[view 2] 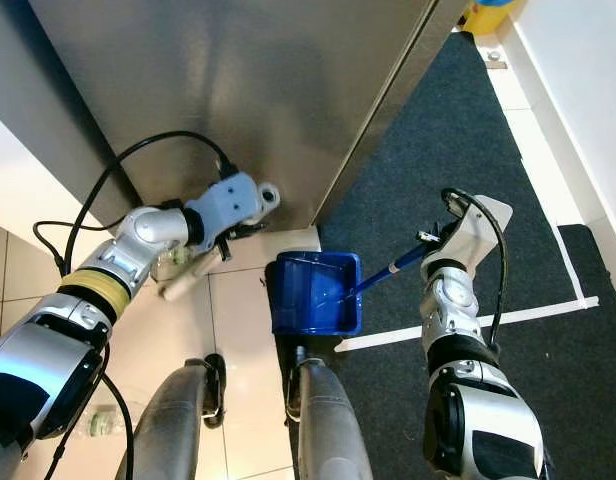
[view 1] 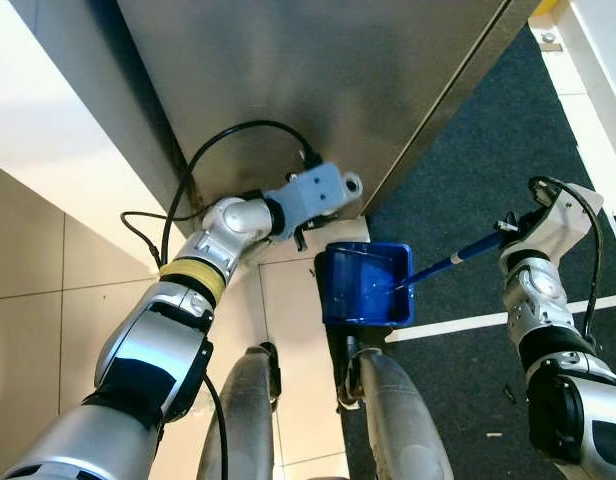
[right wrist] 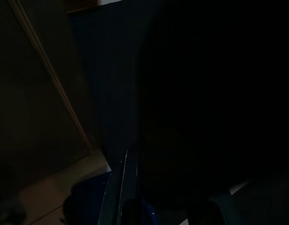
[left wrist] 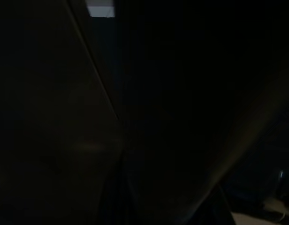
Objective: Sweep floor
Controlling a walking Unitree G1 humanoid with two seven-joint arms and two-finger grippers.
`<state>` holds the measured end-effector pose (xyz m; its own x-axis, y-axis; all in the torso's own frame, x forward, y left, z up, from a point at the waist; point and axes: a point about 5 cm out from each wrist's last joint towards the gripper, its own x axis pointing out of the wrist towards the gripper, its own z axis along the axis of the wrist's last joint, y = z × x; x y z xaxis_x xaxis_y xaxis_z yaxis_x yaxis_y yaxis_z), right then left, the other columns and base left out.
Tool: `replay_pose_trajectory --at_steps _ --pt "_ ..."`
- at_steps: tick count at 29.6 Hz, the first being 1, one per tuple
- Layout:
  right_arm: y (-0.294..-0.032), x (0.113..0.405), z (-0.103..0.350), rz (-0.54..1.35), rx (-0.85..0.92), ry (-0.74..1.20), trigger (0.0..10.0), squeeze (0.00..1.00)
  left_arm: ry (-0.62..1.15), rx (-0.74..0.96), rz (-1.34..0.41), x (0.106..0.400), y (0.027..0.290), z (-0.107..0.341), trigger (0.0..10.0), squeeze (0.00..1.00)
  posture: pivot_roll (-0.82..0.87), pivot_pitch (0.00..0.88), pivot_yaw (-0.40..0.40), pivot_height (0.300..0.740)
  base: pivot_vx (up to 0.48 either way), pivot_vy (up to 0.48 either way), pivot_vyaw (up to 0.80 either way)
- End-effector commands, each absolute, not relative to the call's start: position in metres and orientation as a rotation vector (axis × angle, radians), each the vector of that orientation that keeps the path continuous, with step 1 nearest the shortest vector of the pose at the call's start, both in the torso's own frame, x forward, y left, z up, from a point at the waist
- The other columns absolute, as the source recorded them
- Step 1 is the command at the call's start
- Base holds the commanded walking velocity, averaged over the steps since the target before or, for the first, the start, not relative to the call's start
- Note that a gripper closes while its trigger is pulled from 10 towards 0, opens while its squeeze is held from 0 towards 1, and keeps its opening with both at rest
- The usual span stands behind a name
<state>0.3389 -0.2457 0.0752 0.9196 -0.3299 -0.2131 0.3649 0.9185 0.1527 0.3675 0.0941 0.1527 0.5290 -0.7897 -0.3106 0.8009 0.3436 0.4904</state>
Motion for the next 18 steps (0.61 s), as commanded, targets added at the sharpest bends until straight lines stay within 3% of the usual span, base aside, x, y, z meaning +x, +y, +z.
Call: replay_pose_trajectory --at_steps 1,4,8,18 --pt "-0.252 0.32 0.046 -0.38 0.155 0.336 10.0 0.0 -0.034 0.662 -1.105 0.366 0.08 0.167 10.0 0.0 0.04 0.342 -0.129 0.74 0.0 0.0 0.0" --pt "-0.25 0.321 0.047 -0.377 0.156 0.335 10.0 0.0 -0.071 0.757 -1.129 0.369 0.082 0.181 10.0 0.0 0.05 0.341 -0.13 0.74 0.0 0.0 0.0" --pt "-0.247 0.323 0.047 -0.369 0.162 0.334 10.0 0.0 -0.098 1.022 -1.105 0.374 0.097 0.191 10.0 0.0 0.05 0.339 -0.13 0.74 0.0 0.0 0.0" --pt "-0.248 0.322 0.046 -0.371 0.171 0.333 10.0 0.0 -0.129 0.946 -1.133 0.373 0.096 0.218 10.0 0.0 0.06 0.33 -0.122 0.74 0.0 0.0 0.0"
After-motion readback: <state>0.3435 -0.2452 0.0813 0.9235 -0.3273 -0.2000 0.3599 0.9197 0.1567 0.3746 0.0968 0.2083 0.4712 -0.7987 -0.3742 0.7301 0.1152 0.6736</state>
